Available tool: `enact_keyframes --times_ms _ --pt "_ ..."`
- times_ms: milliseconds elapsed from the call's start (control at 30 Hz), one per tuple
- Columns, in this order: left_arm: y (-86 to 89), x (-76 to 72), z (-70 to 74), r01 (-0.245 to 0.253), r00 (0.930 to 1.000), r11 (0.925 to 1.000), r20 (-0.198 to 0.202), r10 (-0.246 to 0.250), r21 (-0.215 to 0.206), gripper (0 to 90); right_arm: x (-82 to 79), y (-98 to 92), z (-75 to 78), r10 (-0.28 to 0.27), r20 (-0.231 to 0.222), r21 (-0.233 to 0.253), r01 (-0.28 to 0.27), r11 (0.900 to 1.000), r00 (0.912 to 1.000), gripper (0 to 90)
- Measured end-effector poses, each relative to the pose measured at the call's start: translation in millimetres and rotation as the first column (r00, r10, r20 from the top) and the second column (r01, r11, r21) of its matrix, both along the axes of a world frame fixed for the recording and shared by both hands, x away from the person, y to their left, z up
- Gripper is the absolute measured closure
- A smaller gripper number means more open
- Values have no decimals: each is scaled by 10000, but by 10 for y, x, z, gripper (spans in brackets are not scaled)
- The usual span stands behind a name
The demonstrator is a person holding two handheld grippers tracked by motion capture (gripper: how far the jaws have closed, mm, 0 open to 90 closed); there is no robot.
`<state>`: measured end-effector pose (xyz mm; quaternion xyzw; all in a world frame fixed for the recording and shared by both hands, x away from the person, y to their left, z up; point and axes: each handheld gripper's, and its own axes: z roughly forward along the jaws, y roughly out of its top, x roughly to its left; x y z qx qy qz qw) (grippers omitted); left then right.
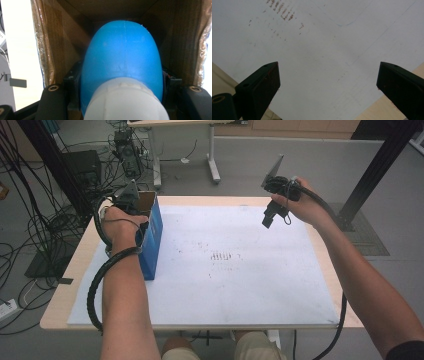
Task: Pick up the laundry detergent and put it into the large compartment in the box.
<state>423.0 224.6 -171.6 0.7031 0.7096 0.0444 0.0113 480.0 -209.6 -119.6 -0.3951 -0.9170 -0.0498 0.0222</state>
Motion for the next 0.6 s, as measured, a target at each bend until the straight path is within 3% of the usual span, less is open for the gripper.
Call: enact_keyframes --times_ms 600 --pt "12 -6 -2 -11 10000 10000 46 11 -41 369 8 18 -14 32 -22 -6 -32 10000 10000 50"
